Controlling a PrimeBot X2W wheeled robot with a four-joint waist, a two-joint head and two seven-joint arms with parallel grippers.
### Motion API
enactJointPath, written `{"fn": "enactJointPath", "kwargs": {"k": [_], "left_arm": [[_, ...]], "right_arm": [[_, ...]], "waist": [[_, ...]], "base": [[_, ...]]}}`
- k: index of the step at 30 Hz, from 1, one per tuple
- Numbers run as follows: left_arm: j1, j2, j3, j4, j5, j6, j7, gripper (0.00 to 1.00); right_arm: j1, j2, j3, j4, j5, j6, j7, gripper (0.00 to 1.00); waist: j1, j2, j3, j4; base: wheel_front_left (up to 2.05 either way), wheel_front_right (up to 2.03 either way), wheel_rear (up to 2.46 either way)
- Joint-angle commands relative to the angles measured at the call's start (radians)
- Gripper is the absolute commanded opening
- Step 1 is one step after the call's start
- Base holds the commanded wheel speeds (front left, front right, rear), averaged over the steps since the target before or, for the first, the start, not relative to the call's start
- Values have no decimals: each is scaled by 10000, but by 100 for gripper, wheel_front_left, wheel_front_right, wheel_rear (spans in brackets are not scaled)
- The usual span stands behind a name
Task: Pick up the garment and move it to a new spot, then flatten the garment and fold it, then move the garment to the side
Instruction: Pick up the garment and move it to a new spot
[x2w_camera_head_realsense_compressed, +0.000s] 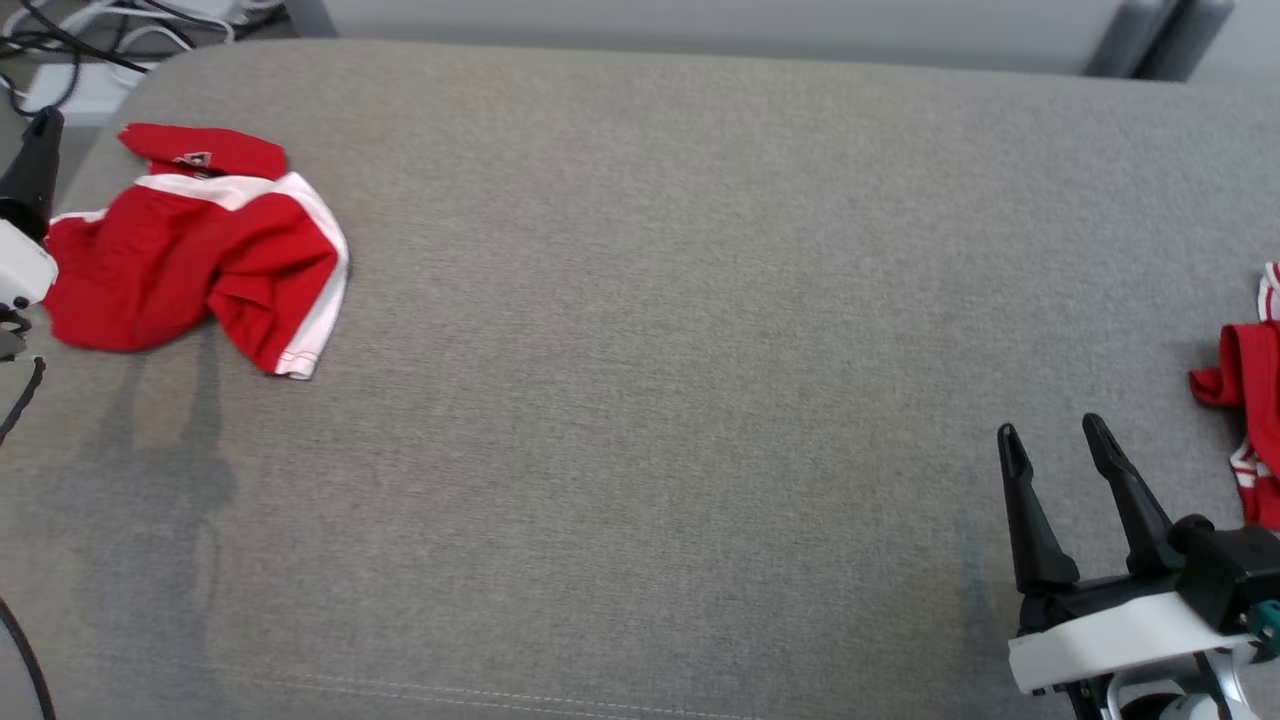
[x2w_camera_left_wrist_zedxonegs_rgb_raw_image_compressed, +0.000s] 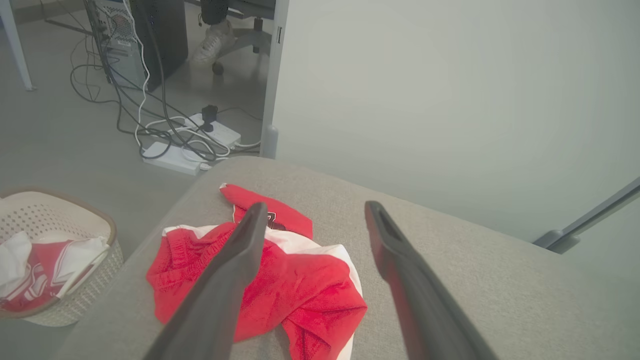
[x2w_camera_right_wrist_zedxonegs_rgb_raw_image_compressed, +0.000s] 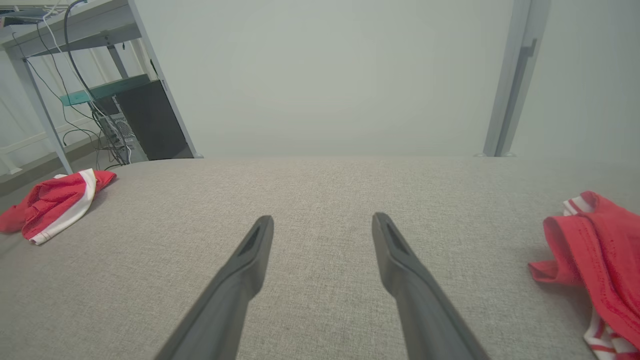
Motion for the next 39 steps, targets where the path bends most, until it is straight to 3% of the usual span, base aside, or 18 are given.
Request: {"fn": "enactJointPath", "kwargs": {"k": [1, 7, 21, 22, 23, 24, 30, 35, 39], "left_arm": [[-541, 626, 351, 135, -133, -84, 179, 100], [-844, 909, 153, 1324, -325, -322, 853, 100], [-980, 1060, 44, 2404, -685, -374, 1416, 100], [-1008, 1074, 44, 2458, -668, -359, 1352, 91], [-1025, 1096, 18, 2492, -614, -356, 1248, 23], [-1034, 1098, -6, 2552, -580, -335, 1204, 0], [-1190, 1109, -188, 2453, -196, -308, 273, 0], [-1037, 1125, -323, 1765, 240, -308, -1226, 0], [-524, 1023, -406, 880, 546, -50, -2258, 0]], "right_arm": [[-428, -110, 328, -329, -105, -29, 46, 100], [-850, -110, 447, -385, -70, -29, -42, 100], [-1225, -110, 627, -332, -36, -29, -180, 100], [-1239, -110, 631, -333, -23, -29, -190, 100], [-1249, -110, 636, -331, -9, -29, -201, 100], [-1258, -110, 633, -326, 1, -29, -209, 100], [-1231, -110, 493, -241, 144, -29, -306, 100], [-1070, -110, 376, -87, 262, -29, -387, 100], [-884, -110, 305, 23, 347, -29, -434, 100]], "waist": [[0, 0, 948, -873], [0, 0, 1748, -1318], [0, 0, 2442, -1562], [0, 0, 2452, -1569], [0, 0, 2451, -1579], [0, 0, 2443, -1582], [0, 0, 2163, -1479], [0, 0, 1606, -1285], [0, 0, 1064, -1088]], "base": [[0, 0, 0], [0, 0, 0], [0, 0, 0], [0, 0, 0], [0, 0, 0], [0, 0, 0], [0, 0, 0], [0, 0, 0], [0, 0, 0]]}}
